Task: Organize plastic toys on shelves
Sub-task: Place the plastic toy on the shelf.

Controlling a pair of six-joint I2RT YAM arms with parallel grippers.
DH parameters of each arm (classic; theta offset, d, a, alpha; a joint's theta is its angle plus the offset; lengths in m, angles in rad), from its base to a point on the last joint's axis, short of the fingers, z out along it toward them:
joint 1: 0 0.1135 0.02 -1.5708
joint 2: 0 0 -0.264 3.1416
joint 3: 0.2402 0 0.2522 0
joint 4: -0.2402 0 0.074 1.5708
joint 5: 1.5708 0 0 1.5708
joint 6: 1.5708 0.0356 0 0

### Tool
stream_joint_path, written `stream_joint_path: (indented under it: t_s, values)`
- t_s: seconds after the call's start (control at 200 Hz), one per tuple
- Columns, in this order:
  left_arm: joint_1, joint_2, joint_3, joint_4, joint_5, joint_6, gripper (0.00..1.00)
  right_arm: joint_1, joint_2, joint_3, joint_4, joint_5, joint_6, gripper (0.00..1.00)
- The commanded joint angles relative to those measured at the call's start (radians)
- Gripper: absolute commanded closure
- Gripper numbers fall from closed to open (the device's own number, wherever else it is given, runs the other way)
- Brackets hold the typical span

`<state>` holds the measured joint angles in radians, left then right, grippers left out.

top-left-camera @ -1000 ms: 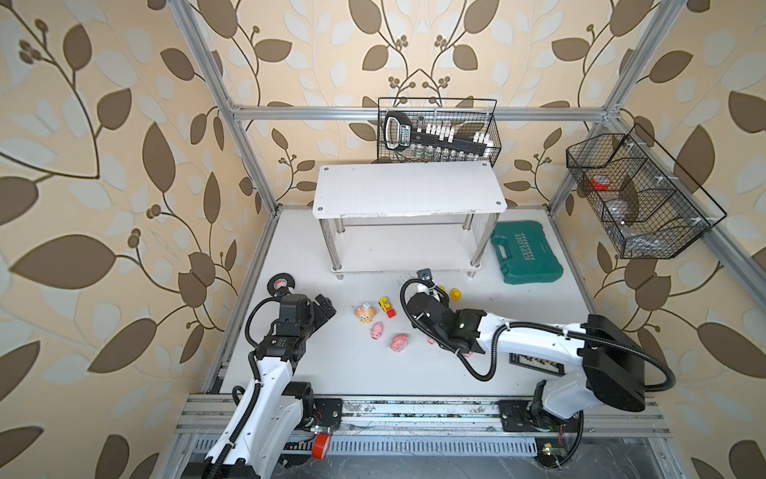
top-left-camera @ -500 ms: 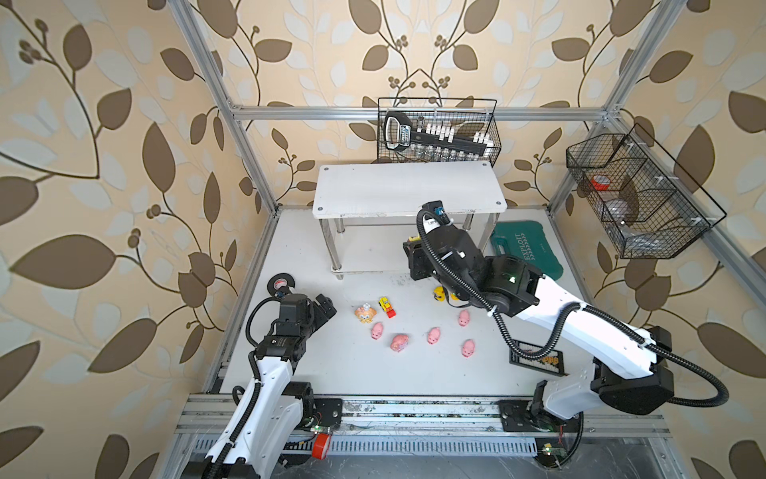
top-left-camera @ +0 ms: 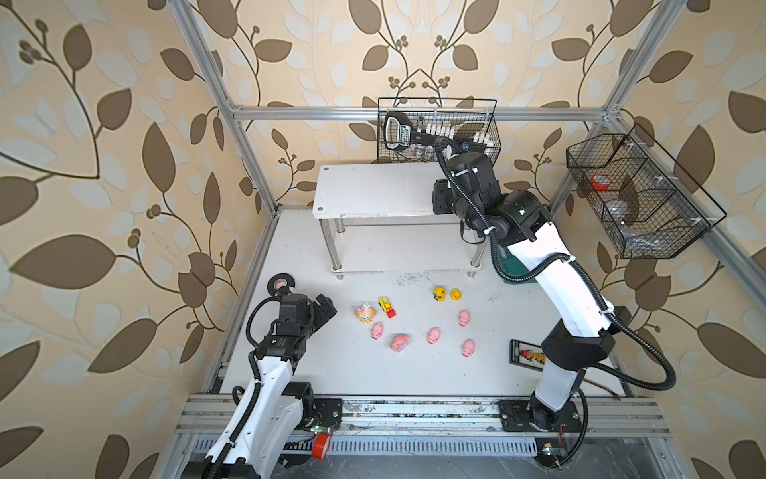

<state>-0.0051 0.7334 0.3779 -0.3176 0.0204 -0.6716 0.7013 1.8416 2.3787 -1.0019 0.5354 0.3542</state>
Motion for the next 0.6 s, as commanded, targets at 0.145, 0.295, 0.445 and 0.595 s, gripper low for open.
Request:
stream_joint_path:
  t_s: [0.145,0.295,0.445,0.595]
  values:
    - [0.005,-0.003,-0.002,0.018,0.012,0.014,0.01,-0.063,0.056,0.042,-0.003,-0.053,-0.089,0.73]
    - [0.005,-0.003,-0.003,0.019,0.012,0.014,0.01,-0.098,0.073,0.045,0.005,-0.106,-0.090,0.73]
    - [0.005,-0.003,-0.003,0.021,0.013,0.014,0.01,-0.098,0.083,0.045,-0.001,-0.129,-0.086,0.73]
    - [0.005,-0.002,-0.004,0.022,0.013,0.014,0.01,-0.098,0.084,0.055,-0.003,-0.137,-0.084,0.73]
